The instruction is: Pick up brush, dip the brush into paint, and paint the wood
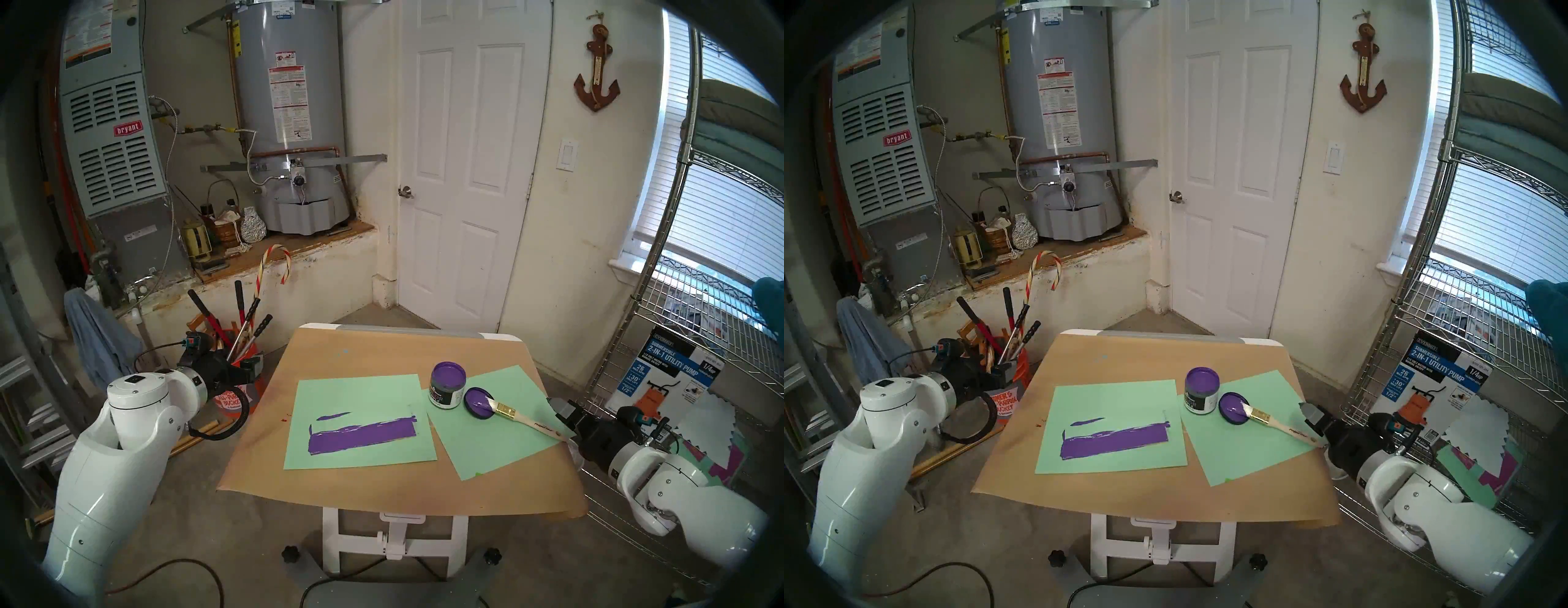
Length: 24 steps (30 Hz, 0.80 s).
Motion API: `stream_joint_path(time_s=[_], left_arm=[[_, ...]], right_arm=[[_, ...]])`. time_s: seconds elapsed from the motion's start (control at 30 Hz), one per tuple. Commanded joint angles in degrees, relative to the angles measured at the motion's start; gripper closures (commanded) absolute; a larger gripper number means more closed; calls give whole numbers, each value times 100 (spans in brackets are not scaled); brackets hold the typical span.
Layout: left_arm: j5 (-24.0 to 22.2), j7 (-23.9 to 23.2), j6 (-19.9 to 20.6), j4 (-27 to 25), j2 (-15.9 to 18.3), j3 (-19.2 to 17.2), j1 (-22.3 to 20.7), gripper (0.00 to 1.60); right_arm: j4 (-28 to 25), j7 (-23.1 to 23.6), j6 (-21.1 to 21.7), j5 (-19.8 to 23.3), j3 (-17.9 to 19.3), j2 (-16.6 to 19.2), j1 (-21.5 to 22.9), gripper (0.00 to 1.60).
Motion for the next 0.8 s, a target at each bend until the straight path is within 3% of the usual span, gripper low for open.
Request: stream_joint_path(time_s=[0.0, 0.17, 0.27, 0.33, 0.53, 0.63, 0.77], left_arm=[[-13, 11, -15, -96, 6, -62, -27, 0], [-12, 10, -15, -94, 6, -62, -28, 0], [-11, 8, -17, -90, 8, -58, -31, 0], [-9, 5, -19, -82, 10, -53, -36, 0], [-7, 3, -20, -76, 11, -48, -40, 0], [-7, 3, -20, -76, 11, -49, -40, 0], [-6, 1, -21, -73, 12, -46, -42, 0]], right_arm=[[-15, 61, -110, -29, 257, 38, -142, 0], [28, 98, -231, -85, 435, 22, -231, 0], [-20, 105, -722, -619, 494, -45, -287, 0], [-85, 240, -795, -1133, 615, -154, -307, 0], [-438, 294, -1387, -1892, 633, -308, -225, 0], [-571, 234, -1537, -2092, 584, -324, -139, 0], [-929, 89, -1818, -2689, 277, -272, 154, 0]])
